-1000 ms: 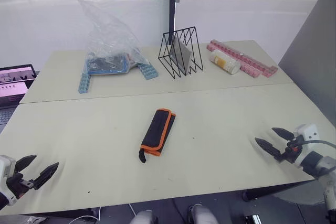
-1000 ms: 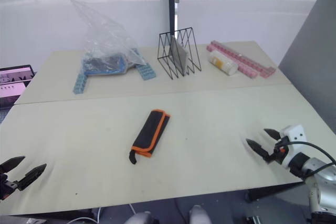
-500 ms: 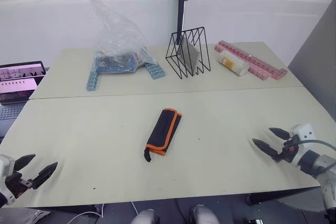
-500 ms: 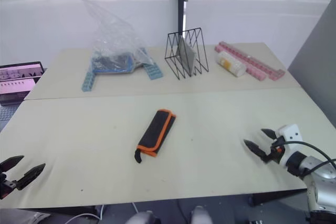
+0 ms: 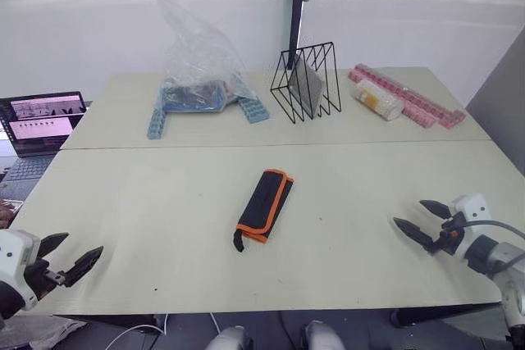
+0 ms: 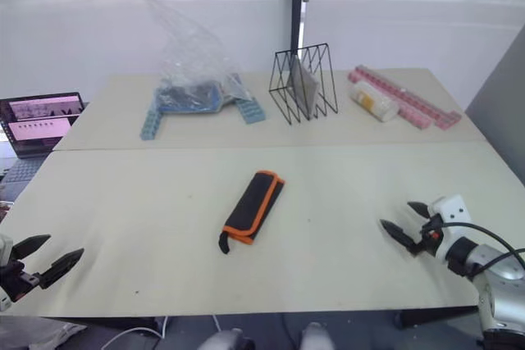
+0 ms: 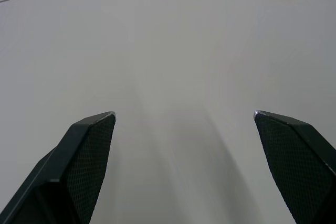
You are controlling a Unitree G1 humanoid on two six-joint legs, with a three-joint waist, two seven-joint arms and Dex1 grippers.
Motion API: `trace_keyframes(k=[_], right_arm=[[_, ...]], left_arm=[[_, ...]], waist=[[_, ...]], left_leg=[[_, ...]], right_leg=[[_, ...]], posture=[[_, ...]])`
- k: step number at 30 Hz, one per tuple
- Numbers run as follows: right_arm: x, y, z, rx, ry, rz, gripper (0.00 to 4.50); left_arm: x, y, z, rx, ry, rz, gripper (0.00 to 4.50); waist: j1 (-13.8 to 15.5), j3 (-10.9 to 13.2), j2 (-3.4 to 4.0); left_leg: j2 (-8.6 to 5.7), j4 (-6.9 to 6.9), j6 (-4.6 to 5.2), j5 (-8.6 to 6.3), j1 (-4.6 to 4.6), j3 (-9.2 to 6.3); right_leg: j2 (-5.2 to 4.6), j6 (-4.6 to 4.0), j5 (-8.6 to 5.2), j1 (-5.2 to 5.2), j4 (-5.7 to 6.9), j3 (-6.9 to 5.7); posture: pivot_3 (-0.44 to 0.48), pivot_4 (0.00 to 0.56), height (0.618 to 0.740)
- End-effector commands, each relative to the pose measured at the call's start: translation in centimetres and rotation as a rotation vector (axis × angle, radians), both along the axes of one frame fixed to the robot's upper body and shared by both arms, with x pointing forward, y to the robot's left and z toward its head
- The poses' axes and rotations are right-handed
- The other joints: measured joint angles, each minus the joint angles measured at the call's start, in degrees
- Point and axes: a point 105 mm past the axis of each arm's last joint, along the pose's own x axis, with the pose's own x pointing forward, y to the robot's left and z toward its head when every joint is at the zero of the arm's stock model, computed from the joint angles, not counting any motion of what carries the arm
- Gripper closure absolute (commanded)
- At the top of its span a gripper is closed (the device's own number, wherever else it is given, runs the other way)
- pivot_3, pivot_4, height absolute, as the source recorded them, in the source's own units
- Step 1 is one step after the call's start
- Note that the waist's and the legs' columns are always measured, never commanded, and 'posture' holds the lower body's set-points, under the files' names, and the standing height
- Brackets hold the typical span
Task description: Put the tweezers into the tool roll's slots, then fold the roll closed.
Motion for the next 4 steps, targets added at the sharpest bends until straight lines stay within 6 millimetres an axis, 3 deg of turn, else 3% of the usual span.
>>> trace_keyframes(k=[1, 4], right_arm=[[0.15, -0.53, 1.09, -0.014, -0.037, -0.015, 0.03], [0.07, -0.7, 1.04, -0.011, -0.035, -0.022, 0.03]], left_arm=[[0.34, -0.22, 1.31, 0.029, -0.031, -0.011, 0.01], [0.53, -0.43, 1.54, 0.038, -0.031, -0.01, 0.01]], waist=[[0.2, 0.0, 0.0], [0.2, 0.0, -0.01]], left_leg=[[0.0, -0.01, 0.12, -0.07, -0.01, 0.09], [0.0, -0.03, 0.25, -0.14, -0.06, 0.37]], right_leg=[[0.0, 0.02, 0.01, -0.07, 0.02, 0.12], [0.03, 0.09, 0.05, -0.31, 0.08, 0.48]], posture=[[0.0, 0.15, 0.724], [0.0, 0.15, 0.724]])
